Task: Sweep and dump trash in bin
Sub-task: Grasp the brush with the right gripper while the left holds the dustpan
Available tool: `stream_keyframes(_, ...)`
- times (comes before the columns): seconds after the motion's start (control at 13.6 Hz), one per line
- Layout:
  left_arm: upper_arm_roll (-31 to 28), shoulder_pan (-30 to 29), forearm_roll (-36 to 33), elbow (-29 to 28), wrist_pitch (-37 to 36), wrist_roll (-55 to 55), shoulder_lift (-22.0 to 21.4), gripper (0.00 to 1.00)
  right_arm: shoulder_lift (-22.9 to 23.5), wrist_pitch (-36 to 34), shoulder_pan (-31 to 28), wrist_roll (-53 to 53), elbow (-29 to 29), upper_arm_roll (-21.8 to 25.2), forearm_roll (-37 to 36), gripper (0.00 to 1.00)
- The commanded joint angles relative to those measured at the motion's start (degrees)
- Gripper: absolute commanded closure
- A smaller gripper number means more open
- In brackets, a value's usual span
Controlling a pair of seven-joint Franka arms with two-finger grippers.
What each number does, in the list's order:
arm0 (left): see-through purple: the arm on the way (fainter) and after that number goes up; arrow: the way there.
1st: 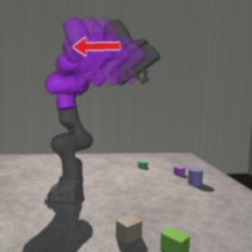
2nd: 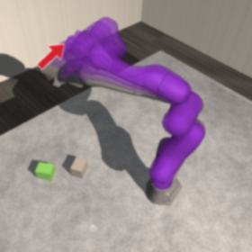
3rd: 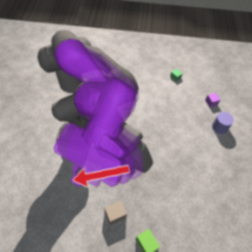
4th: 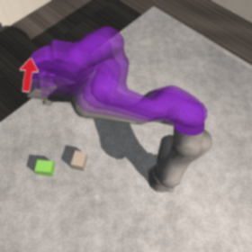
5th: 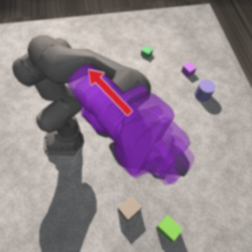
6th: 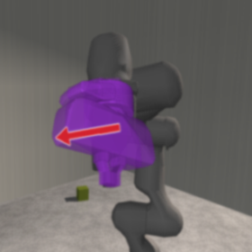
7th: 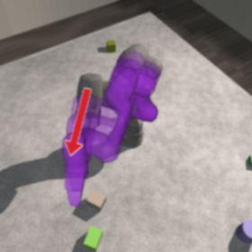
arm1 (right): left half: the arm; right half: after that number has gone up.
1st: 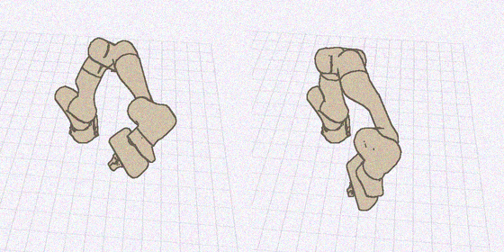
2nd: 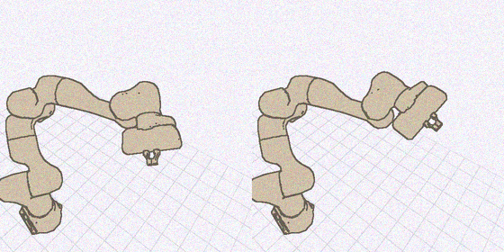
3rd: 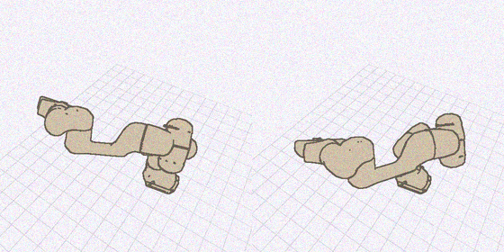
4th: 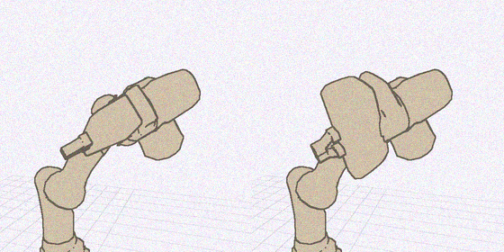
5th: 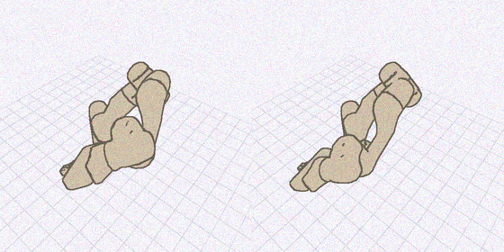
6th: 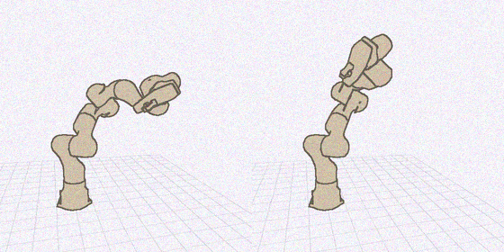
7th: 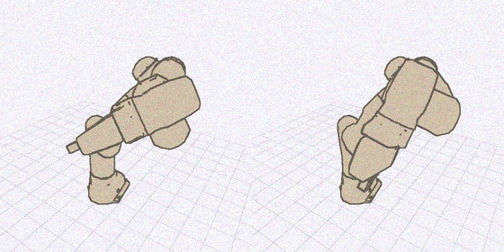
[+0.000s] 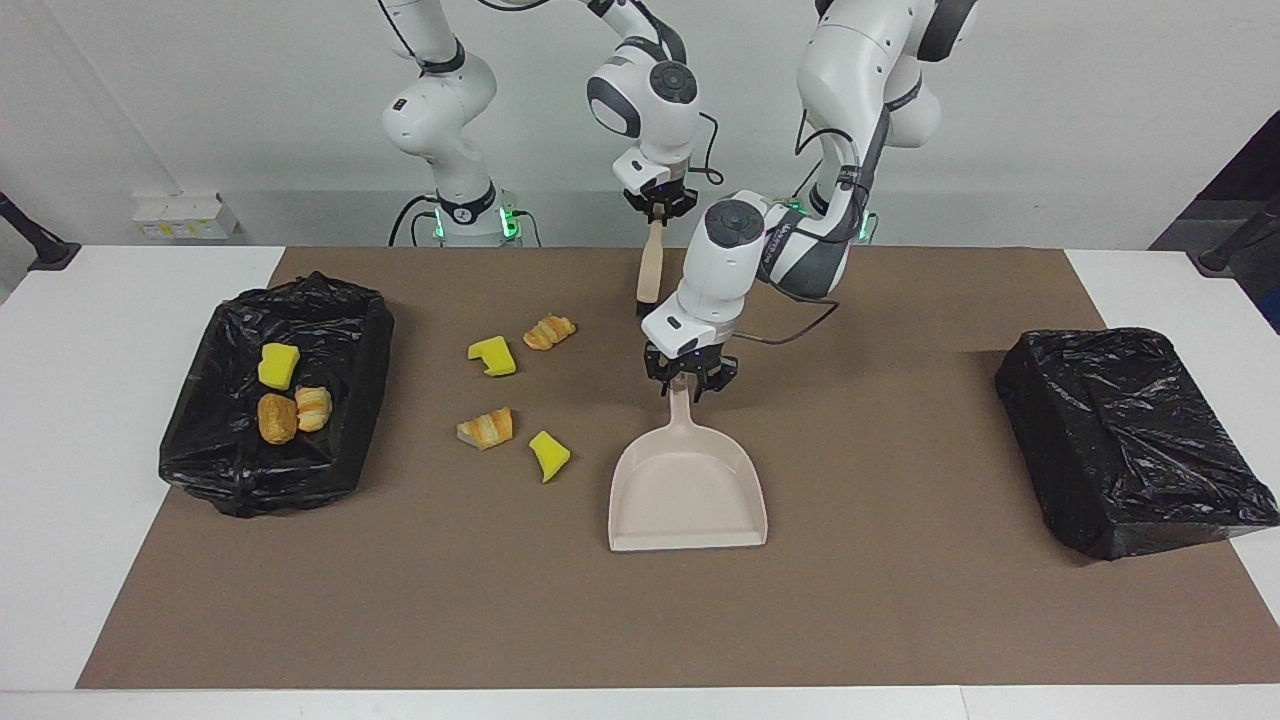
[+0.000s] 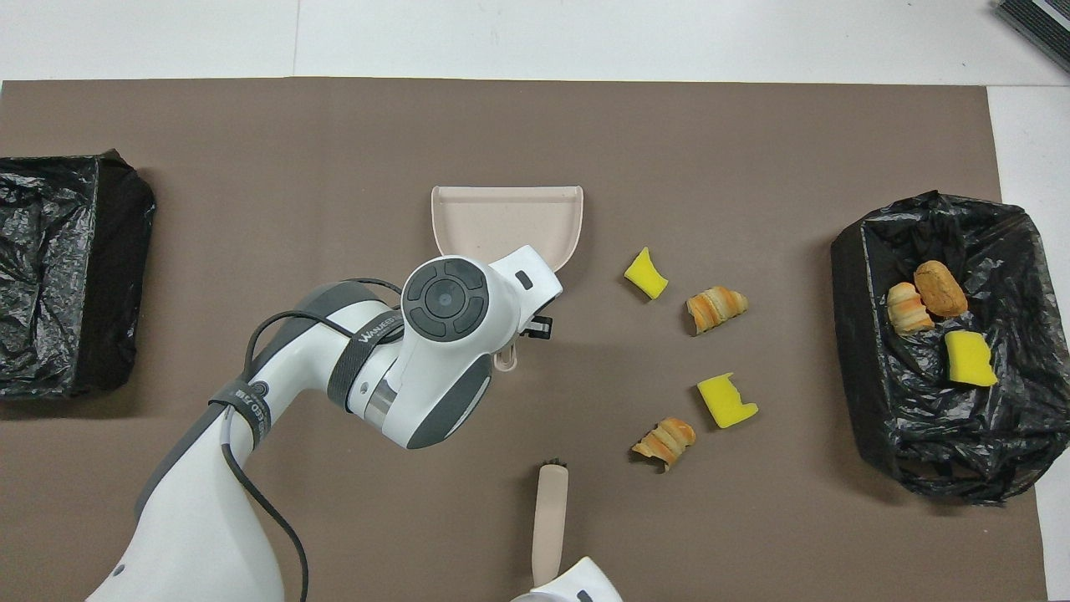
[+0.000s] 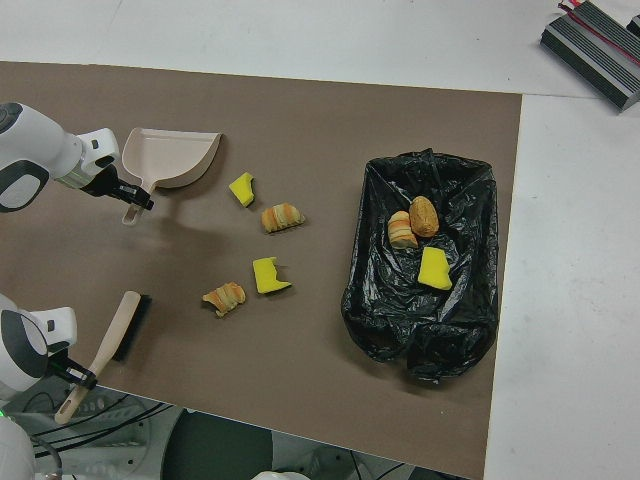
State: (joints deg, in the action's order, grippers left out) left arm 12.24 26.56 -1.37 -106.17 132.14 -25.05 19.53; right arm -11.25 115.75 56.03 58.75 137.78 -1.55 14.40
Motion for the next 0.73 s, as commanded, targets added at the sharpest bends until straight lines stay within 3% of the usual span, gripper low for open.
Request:
stream_keyframes(0.0, -0.8, 0.2, -5.1, -0.4, 0.2, -0.4, -0.5, 1.0, -8.6, -8.3, -8.2, -8.1, 1.2, -0.2, -0.9, 1.0)
stream_keyframes(0.29, -1.0, -1.9, -6.5, -0.4, -3.9, 4.6, -4.0, 1.0, -11.5, -12.9, -20.7, -20.1, 0.7, 0.1, -6.7, 1.0)
stream_keyframes(0.44, -1.0, -2.7, -6.5, -0.4, -10.6, 16.6, -6.0, 1.0, -11.8, -13.1, -28.9, -30.1, 0.5, 0.1, -8.3, 1.0)
stream_keyframes(0.66, -1.0, -4.5, -6.5, -0.7, -14.9, 30.2, -7.8, 1.0, -9.5, -9.2, -39.7, -44.0, 0.3, 0.0, -14.0, 1.0)
